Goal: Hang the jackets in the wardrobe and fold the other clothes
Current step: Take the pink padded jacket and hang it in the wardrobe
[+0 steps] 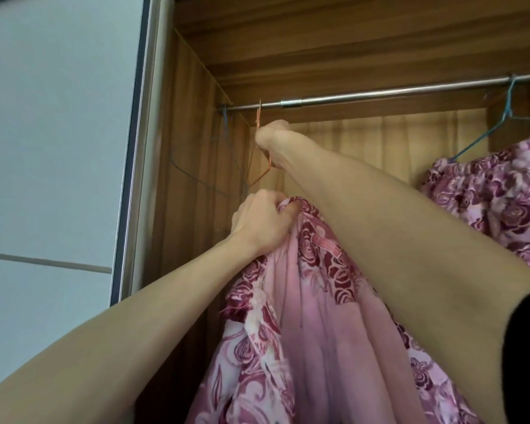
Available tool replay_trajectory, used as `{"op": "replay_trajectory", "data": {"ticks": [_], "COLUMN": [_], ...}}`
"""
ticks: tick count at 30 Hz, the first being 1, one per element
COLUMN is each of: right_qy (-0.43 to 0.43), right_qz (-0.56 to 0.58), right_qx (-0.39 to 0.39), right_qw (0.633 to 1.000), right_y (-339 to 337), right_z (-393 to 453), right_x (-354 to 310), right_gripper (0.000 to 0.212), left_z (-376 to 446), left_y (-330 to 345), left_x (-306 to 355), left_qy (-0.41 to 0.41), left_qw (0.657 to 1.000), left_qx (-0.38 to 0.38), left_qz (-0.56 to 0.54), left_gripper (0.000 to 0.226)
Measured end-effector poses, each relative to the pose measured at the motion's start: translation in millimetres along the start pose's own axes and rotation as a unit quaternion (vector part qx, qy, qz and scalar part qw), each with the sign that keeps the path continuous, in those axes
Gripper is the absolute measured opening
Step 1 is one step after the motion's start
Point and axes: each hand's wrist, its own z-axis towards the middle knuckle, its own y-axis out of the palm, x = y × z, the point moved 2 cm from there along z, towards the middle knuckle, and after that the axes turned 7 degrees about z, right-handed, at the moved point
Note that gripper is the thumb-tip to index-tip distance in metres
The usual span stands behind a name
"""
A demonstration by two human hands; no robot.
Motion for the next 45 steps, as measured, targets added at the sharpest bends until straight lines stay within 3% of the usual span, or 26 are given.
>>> {"op": "replay_trajectory", "data": {"ticks": [8,12,16,20,25,29,34,39,42,45], "right_qy": [-0.077,-0.095,-0.111,-0.046,-0.071,-0.083,-0.011,-0.041,-0.090,-0.100], "right_qz": [-0.034,0.015,0.166,0.156,0.095,0.161,0.175,0.067,-0.012,0.081], "right_qx": [0.098,0.098,0.057,0.008,0.003,0.027,0.041,0.056,0.105,0.016], "right_qw": [0.992,0.991,0.978,0.987,0.993,0.983,0.984,0.995,0.990,0.992], "right_y": [-28.2,-48.6,-77.9,-108.6,-125.3,-132.2,-137.3,-154.6,-177.6,-198.3], "right_z": [13.0,-15.1,-65.7,-80.0,-86.0,-106.3,-112.5,-118.1,-130.3,-146.0], "right_x": [27.1,65.2,103.9,133.1,144.9,159.9,169.5,173.0,177.0,182.8], "right_gripper": [0.036,0.024,0.016,0.031,0.016,0.013,0.025,0.028,0.038,0.047], "left_z": [-7.6,-10.2,-17.3,-23.2,-26.8,-32.6,-40.5,-42.9,-45.6,-49.5], "left_y": [0.2,2.8,4.2,7.3,9.9,12.0,15.2,10.6,5.9,-1.1], "left_x": [-13.2,-24.6,-29.8,-29.0,-26.4,-30.9,-30.7,-43.2,-48.9,-49.4], "left_qy": [-0.026,-0.041,-0.053,-0.048,-0.042,-0.050,-0.054,-0.044,-0.039,-0.041], "left_qw": [0.999,0.999,0.998,0.998,0.998,0.998,0.998,0.999,0.999,0.999], "left_qx": [0.009,0.014,0.023,0.015,0.021,0.020,0.015,0.007,0.002,-0.003], "left_qz": [0.018,0.027,0.032,0.033,0.036,0.029,0.039,0.015,-0.001,0.011], "left_gripper": [0.056,0.055,0.057,0.056,0.055,0.053,0.054,0.053,0.052,0.057]}}
